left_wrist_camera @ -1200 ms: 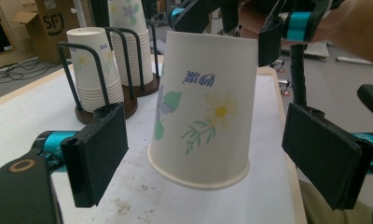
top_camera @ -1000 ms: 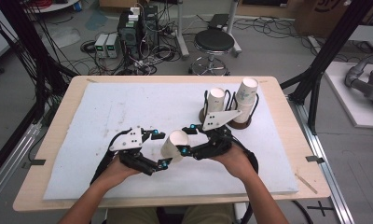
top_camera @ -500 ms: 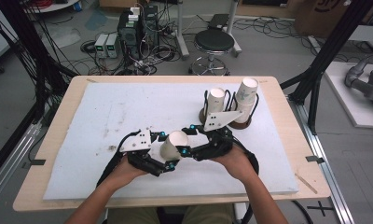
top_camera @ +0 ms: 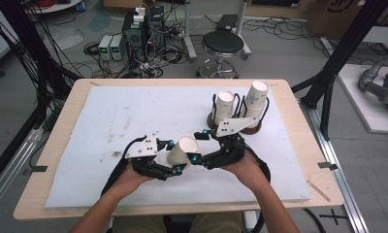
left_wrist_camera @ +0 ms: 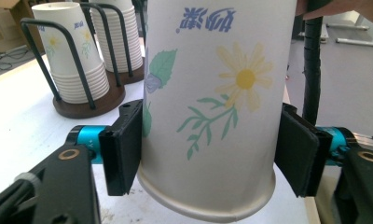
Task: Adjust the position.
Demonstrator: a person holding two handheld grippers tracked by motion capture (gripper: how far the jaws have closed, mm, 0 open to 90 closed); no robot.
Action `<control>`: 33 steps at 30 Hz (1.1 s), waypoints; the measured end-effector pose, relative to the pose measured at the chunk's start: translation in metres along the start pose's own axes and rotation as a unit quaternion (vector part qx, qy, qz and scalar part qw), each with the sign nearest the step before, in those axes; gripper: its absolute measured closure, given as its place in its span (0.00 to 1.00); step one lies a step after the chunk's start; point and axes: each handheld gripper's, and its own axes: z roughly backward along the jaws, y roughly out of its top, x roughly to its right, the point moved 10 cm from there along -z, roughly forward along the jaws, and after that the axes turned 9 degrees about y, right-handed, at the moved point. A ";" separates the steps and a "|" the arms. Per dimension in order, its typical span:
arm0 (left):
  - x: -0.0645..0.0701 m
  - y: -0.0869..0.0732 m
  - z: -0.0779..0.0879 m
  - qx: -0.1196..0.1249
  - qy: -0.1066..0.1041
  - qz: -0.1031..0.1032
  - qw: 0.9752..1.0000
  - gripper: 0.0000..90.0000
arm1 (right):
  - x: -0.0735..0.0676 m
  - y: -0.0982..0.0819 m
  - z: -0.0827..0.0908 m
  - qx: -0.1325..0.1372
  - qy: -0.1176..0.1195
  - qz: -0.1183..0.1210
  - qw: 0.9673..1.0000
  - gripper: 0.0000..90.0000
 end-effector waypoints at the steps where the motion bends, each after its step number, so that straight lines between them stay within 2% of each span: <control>1: -0.001 -0.001 0.001 -0.007 0.000 -0.002 1.000 0.36 | 0.000 0.000 0.001 0.001 -0.001 0.000 1.000 0.22; 4: -0.003 -0.001 0.005 -0.026 -0.001 -0.008 1.000 0.38 | 0.000 0.002 0.004 0.011 0.000 0.008 1.000 0.22; 8: -0.009 0.002 0.011 -0.051 0.004 -0.003 0.999 0.39 | 0.004 0.001 0.009 0.014 -0.010 0.011 1.000 0.21; 9: -0.010 0.003 0.013 -0.058 0.004 -0.002 0.998 0.39 | 0.003 0.000 0.010 0.016 -0.006 0.008 1.000 0.21; 12: -0.014 0.006 0.017 -0.081 0.003 -0.005 0.997 0.39 | 0.005 -0.002 0.013 0.016 -0.008 0.010 1.000 0.21; 14: -0.016 0.006 0.019 -0.102 0.002 -0.010 0.995 0.39 | 0.006 -0.004 0.015 0.012 -0.009 0.010 1.000 0.21; 19: -0.017 0.008 0.020 -0.149 -0.007 -0.035 0.988 0.39 | 0.011 -0.010 0.015 -0.012 -0.014 0.027 0.999 0.21; 26: -0.015 0.010 0.018 -0.192 -0.024 -0.062 0.979 0.39 | 0.007 -0.009 0.012 -0.033 0.010 0.054 0.998 0.21; 30: -0.013 0.008 0.017 -0.215 -0.032 -0.076 0.973 0.39 | 0.006 -0.008 0.007 -0.057 0.021 0.077 0.995 0.21; 31: -0.013 0.008 0.016 -0.217 -0.034 -0.077 0.973 0.39 | 0.005 -0.008 0.006 -0.063 0.024 0.078 0.995 0.21; 33: -0.012 0.007 0.015 -0.232 -0.039 -0.085 0.968 0.39 | 0.006 -0.009 0.003 -0.073 0.023 0.087 0.993 0.21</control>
